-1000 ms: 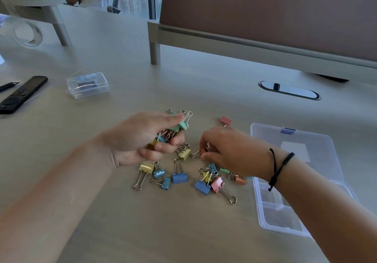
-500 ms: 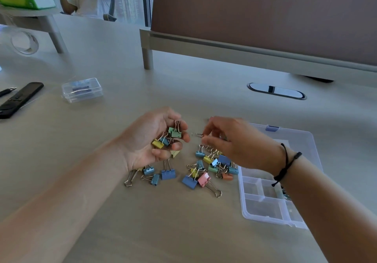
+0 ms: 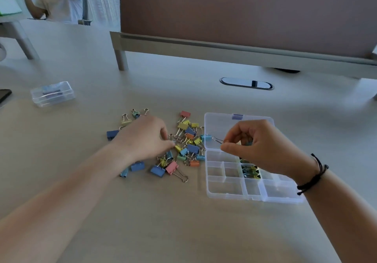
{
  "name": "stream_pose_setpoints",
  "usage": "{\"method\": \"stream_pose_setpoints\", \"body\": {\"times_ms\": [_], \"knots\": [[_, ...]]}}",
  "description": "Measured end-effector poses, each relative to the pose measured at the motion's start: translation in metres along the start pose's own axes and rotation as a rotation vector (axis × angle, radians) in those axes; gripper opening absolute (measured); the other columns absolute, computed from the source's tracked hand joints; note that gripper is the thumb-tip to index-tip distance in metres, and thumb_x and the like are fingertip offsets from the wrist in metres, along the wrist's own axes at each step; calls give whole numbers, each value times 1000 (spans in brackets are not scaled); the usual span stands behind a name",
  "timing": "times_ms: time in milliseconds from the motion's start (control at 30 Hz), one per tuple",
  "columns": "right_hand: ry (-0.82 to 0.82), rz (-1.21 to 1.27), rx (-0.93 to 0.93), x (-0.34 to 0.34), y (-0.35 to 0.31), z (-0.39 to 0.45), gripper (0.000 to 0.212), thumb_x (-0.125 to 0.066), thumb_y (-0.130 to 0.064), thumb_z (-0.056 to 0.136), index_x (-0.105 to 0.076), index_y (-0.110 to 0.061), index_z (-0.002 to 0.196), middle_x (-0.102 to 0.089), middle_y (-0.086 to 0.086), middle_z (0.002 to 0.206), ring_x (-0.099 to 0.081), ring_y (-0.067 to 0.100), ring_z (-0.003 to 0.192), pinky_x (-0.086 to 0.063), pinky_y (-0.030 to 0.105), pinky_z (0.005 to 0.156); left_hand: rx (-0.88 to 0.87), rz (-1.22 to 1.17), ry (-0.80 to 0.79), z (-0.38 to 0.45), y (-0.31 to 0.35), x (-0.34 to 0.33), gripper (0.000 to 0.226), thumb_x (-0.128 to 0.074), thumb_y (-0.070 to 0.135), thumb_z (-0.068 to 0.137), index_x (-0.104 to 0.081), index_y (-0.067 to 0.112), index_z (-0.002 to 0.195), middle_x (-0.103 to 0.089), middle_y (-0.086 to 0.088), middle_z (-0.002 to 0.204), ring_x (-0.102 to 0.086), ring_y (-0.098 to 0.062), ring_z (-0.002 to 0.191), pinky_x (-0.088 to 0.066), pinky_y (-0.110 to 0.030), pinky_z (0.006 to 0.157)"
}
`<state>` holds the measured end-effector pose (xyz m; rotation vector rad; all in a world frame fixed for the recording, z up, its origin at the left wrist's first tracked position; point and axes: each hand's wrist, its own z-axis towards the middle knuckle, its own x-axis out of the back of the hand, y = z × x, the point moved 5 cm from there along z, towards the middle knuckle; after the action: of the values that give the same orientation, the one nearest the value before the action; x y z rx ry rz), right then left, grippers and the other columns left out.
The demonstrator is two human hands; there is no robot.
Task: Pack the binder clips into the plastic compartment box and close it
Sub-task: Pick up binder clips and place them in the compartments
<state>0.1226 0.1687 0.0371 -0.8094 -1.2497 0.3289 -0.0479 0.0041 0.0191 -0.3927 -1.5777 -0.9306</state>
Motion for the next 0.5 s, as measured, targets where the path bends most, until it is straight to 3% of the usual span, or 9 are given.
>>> {"method": "stream_pose_setpoints", "body": {"times_ms": [200,333,500], "knots": [[48,22,-68,20,21,-23,9,-79,-31,79,-74,-24,75,-66,-17,60,-40,5,48,-36,17,48,39,-41,34,4,9,-4,26,-75,41,85,-74,21,102,-52,17,63,-48,3,59,-27,-14,50],[57,34,-82,27,27,-29,10,-80,-32,78,-74,-25,74,-66,-17,60,-40,8,48,-35,18,48,36,1,66,4,14,-5,27,-75,45,84,-78,23,100,-71,7,92,-52,-4,69,-31,-14,54],[27,0,-54,30,32,-35,10,-81,-28,77,-73,-22,75,-60,-24,54,-37,5,45,-34,14,46,70,46,115,3,13,-13,22,-75,42,84,-80,22,79,-76,-3,79,-69,-23,76,-43,-22,57]]}}
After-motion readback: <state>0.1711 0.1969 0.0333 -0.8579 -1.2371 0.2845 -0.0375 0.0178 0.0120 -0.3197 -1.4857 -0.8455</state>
